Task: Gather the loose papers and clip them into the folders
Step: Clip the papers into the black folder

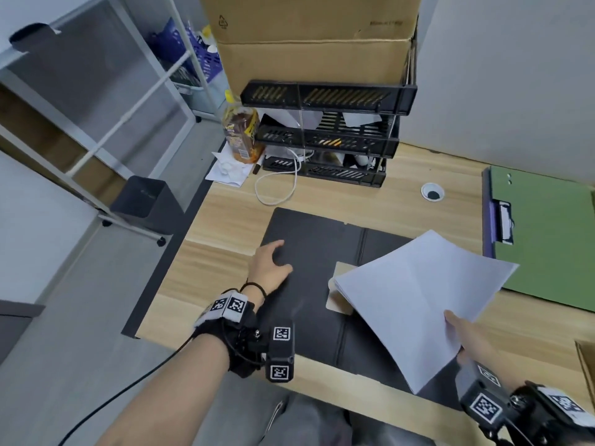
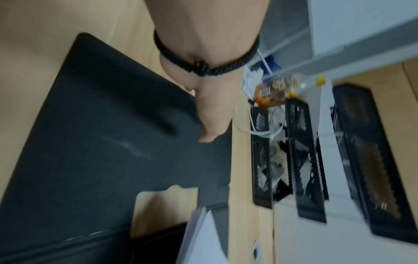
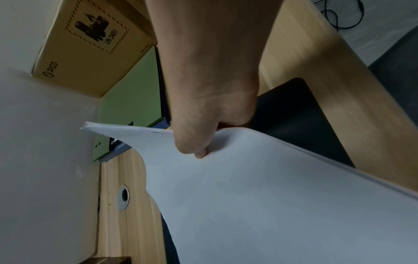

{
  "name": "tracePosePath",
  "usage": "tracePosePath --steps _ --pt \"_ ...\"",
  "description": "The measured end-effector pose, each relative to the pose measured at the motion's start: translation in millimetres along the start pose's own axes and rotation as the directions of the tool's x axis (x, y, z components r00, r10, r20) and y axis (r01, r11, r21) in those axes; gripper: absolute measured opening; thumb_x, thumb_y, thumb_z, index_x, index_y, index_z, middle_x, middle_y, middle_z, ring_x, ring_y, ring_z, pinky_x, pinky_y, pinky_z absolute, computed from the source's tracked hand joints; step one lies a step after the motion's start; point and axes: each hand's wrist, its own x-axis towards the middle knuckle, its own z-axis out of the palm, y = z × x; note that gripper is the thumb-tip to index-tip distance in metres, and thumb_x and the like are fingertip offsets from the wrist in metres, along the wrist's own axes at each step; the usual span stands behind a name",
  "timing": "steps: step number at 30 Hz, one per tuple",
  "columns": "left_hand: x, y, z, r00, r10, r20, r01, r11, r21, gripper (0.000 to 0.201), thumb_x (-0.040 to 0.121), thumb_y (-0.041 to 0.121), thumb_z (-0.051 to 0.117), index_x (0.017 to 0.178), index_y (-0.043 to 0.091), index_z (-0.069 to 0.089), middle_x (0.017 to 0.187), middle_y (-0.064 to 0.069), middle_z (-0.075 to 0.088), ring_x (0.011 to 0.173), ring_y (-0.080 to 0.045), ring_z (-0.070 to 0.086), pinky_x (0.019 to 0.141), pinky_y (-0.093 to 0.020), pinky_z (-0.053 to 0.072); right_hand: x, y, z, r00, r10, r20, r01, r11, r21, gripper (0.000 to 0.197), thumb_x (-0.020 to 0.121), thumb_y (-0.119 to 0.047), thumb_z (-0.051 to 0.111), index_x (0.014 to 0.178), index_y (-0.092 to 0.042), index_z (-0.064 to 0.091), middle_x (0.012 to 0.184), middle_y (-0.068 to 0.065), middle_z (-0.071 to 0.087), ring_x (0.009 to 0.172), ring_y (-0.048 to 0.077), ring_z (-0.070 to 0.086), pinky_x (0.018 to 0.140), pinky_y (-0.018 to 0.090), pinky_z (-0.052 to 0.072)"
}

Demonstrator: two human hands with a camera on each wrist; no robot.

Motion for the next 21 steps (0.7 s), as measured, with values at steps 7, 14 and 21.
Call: tracePosePath --steps 7,14,21 --pt "-12.7 15.0 67.2 0.91 -0.15 0.386 0.017 0.945 0.327 0.108 0.07 0.044 0.077 0.151 0.037 0.005 0.159 0.002 -0.02 0.145 -0.031 -0.023 0.113 -0.064 0.007 19.4 9.7 -24.7 0.997 0.073 -0.005 -0.073 0.997 0.008 0.043 0.102 -0.02 0.043 0.136 0.007 0.044 0.131 0.021 0.053 0.094 0.028 0.051 0.059 0.034 0.034" --pt "4.4 -12.2 40.1 0.942 -0.224 0.252 0.112 0.912 0.394 0.103 0.073 0.041 0.077 0.151 0.035 0.01 0.16 0.002 -0.013 0.146 -0.029 -0.017 0.113 -0.06 0.01 38.1 17.9 -41.5 0.998 0.035 0.056 -0.041 0.994 0.104 0.041 0.102 -0.021 0.042 0.135 0.004 0.047 0.116 0.014 0.068 0.091 0.021 0.064 0.059 0.025 0.038" --pt "6.6 13.3 50.7 0.992 -0.13 0.007 0.122 0.948 0.295 0.042 0.083 0.021 0.063 0.125 0.017 0.057 0.13 -0.012 0.048 0.124 -0.031 0.046 0.105 -0.031 0.033 66.7 21.8 -46.9 0.995 -0.085 0.047 0.082 0.994 0.066 0.029 0.1 -0.018 0.049 0.12 -0.001 0.057 0.114 0.018 0.065 0.089 0.03 0.063 0.088 0.043 0.047"
